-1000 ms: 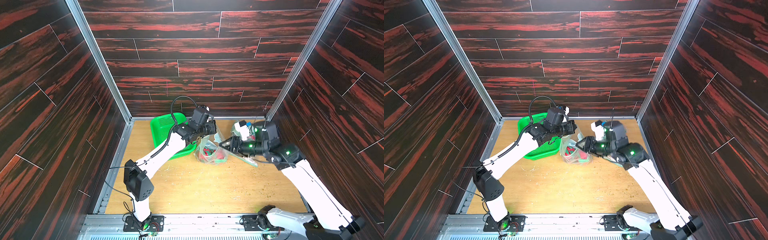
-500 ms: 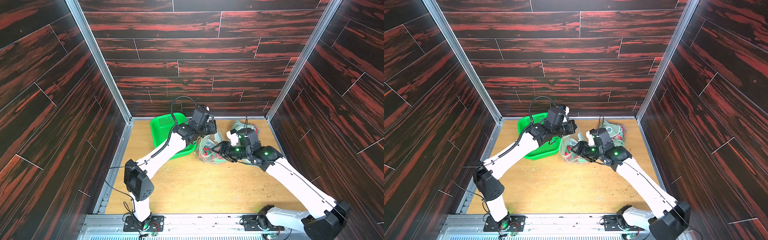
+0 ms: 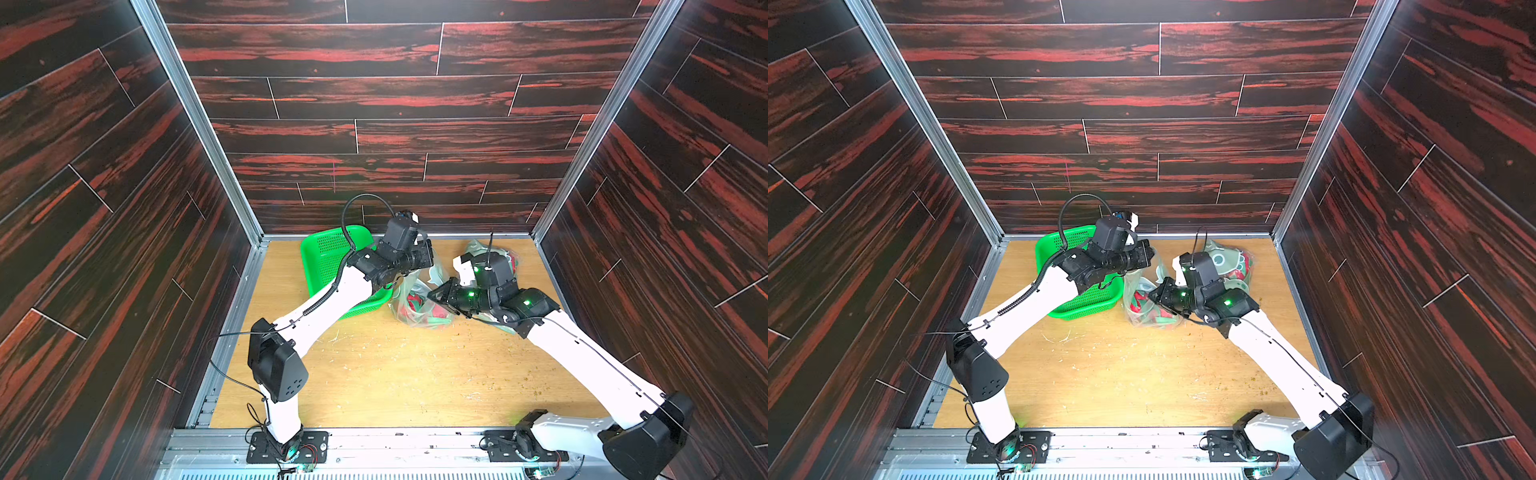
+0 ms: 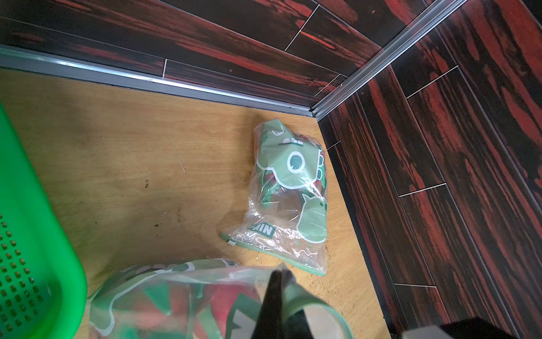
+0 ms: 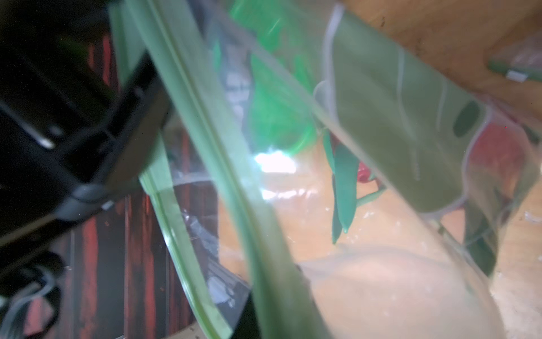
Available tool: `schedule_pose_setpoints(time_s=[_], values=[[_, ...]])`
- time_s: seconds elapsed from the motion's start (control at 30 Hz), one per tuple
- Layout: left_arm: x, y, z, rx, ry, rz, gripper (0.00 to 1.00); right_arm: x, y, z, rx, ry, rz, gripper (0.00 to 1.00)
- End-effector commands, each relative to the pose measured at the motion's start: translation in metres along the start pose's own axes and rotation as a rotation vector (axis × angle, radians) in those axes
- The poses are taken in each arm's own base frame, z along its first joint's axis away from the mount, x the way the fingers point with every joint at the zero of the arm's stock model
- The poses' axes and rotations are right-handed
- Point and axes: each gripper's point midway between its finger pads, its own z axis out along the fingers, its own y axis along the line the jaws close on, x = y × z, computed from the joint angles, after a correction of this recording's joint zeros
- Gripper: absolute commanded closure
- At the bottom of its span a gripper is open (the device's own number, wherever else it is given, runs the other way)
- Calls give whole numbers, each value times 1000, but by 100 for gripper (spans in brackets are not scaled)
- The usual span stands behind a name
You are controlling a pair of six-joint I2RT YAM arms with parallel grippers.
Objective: Open the zip-top bag and take out the dragon fruit
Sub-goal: Adjust the zipper food storage bag at the center of the board.
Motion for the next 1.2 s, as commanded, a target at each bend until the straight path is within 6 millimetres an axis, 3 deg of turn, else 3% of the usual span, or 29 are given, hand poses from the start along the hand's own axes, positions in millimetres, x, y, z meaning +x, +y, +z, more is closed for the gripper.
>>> schedule_pose_setpoints(time_s=[0.0, 0.23, 0.37, 0.43, 0.73, 0.93, 1.1, 1.17], values=[[-34, -37, -36, 110, -104, 2, 100, -14, 21, -33, -8, -71, -73, 89], [-44, -54, -49, 166, -108, -33, 100, -35, 54, -97, 45, -142, -232, 100], [-46, -45, -51, 126, -116, -75, 100, -40, 68, -118, 55, -133, -298, 100], [-51, -44, -66, 114, -146, -85, 100, -40, 71, -124, 60, -117, -323, 100], [-24, 9, -50, 28, -96, -175, 100, -36, 49, -117, 120, -1, -377, 100], [2, 35, -37, -20, -34, -200, 100, -40, 22, -97, 142, 64, -353, 100], [2, 51, -39, -74, -34, -163, 100, -55, 5, -81, 160, 79, -333, 100], [-5, 54, -45, -111, -36, -80, 93, -63, 3, -73, 151, 80, -329, 100]])
